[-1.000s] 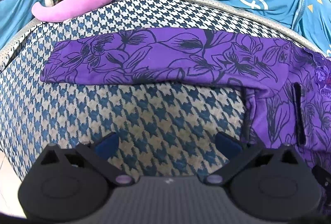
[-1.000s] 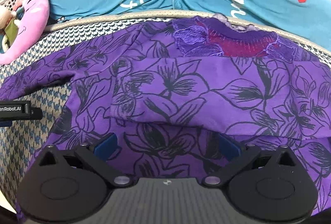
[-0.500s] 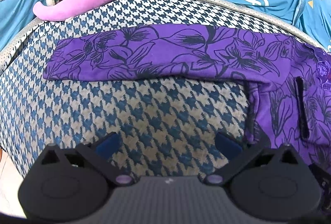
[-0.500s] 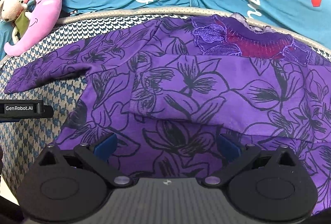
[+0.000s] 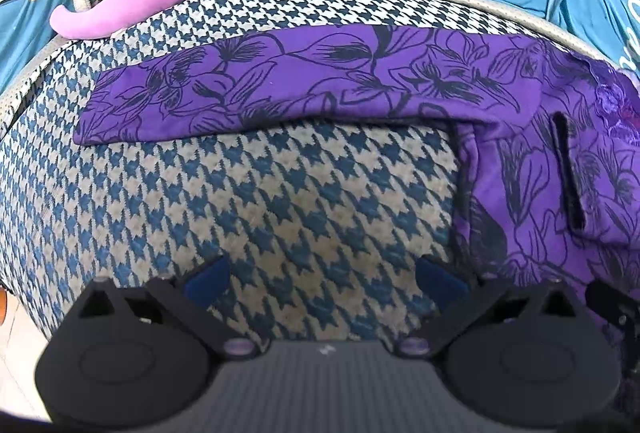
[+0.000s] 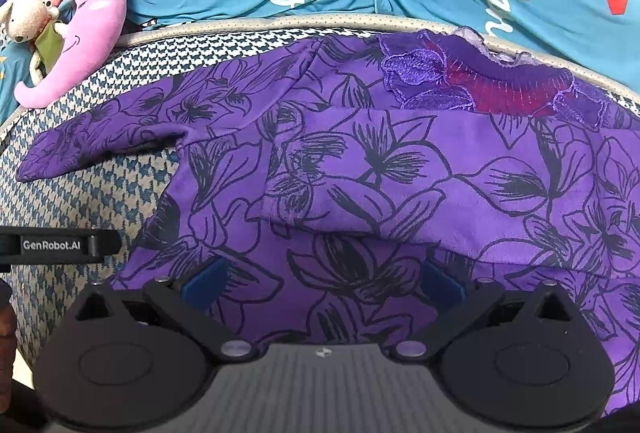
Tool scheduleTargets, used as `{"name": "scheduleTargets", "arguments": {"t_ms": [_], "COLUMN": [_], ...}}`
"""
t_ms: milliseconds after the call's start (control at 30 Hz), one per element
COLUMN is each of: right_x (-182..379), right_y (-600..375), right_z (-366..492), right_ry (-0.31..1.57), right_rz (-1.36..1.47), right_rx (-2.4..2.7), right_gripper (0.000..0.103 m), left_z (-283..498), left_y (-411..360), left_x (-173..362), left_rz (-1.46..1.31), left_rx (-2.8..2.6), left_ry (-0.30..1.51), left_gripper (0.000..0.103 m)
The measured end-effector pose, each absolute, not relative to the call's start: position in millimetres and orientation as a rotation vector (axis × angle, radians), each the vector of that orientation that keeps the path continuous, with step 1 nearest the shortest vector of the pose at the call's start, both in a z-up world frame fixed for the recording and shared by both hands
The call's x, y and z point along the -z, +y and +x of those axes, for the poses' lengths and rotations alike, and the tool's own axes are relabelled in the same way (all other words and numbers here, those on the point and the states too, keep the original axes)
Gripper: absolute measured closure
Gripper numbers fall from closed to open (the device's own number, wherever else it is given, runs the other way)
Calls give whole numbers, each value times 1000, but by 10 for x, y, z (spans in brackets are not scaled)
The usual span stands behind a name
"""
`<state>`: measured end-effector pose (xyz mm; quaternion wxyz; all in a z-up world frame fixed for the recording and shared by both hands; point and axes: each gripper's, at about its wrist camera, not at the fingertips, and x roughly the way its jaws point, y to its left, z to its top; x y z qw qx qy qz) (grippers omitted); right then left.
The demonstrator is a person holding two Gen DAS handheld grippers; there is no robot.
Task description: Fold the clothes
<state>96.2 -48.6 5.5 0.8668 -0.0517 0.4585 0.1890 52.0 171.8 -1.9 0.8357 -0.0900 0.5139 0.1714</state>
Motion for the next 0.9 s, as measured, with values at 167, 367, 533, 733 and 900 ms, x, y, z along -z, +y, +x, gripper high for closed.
{"name": "scheduleTargets", "arguments": {"t_ms": [167,367,533,733,900], "right_x": [-58,-63,-72,-72,-59], "right_y": [-473,-453,-461,-452,-446], "right_z": [961,961,954,950,954], "right_ry": [961,957,955,954,958], "right_rz": [-111,-119,-120,-121,-123], "right_rx": [-405,-408,-413,-411,-411], "right_gripper": [0,0,0,0,0], "left_z": [507,510,501,493,480], "left_y": [1724,1829,1900,1866,1873], "left_x": [10,-1,-11,-14,-19], "left_rz": [-191,-196,-207,-202,-202], "left_rx": [-365,-405,-435,-426,-428], "left_ry": [1079,1062,1055,1054,1048], "left_gripper": [0,0,0,0,0]}}
